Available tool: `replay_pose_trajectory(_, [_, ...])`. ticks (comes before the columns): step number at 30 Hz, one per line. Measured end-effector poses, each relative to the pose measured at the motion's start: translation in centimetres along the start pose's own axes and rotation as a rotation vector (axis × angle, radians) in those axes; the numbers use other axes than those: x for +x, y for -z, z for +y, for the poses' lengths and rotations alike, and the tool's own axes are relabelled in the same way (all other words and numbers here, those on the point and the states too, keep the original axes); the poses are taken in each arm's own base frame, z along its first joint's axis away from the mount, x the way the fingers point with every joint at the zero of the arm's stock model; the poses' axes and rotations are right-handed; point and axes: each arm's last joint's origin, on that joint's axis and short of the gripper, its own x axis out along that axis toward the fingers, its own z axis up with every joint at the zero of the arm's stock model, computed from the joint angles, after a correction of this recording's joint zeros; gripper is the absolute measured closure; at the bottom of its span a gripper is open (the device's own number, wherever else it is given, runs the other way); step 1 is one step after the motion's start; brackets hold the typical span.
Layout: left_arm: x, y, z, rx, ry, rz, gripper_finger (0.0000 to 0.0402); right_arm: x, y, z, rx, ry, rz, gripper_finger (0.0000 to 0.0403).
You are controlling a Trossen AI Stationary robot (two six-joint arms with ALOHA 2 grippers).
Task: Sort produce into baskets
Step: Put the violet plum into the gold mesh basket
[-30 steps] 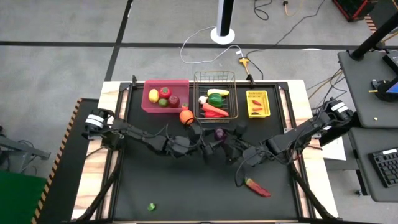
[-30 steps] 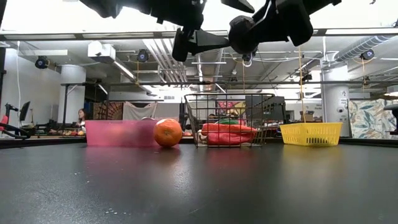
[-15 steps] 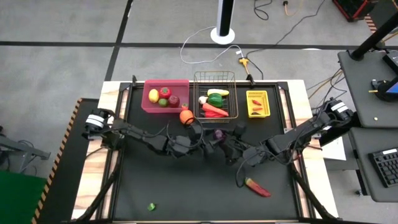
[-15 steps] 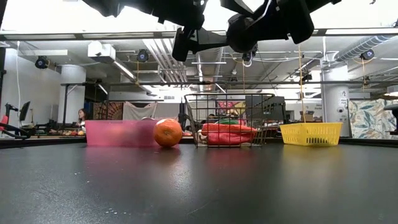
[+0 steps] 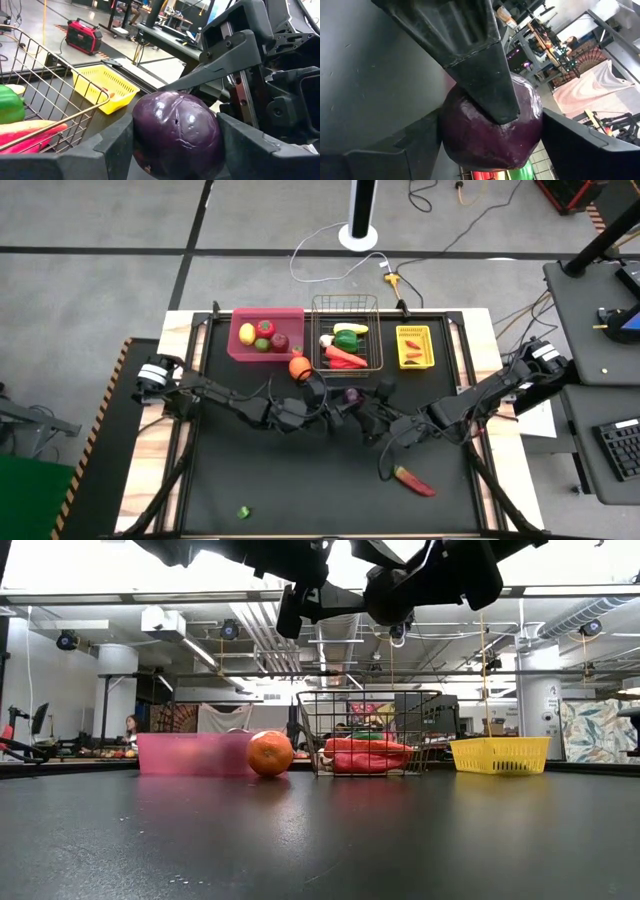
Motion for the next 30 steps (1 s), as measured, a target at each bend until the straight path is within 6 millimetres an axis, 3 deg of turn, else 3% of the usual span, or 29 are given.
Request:
replay_pose_trajectory(7, [-0.1,0.0,0.1,0.046,-0.013,0.010,0.0169,-0.1,0.0,-0.2,0.069,0.012,0.005,0.0062])
replay_pose_trajectory(13, [-0.8,-1.5,0.2,0.074,-0.029,0.019,0.0169,-0.2,-0.1,-0.4,0.073,0.017,0.004,0.0047])
replay_pose_trajectory(20, [-2.6,-4.8,1.7,0.165,-0.130,0.115,0.0169,-0.5,-1.3,-1.3,0.127,0.030,-0.017,0.0046])
replay_pose_trajectory(30, [-6.8,-9.5,5.3,0.282,-0.339,0.223,0.0169,-0.1,-2.3,-3.2,0.215,0.035,0.083,0.0046])
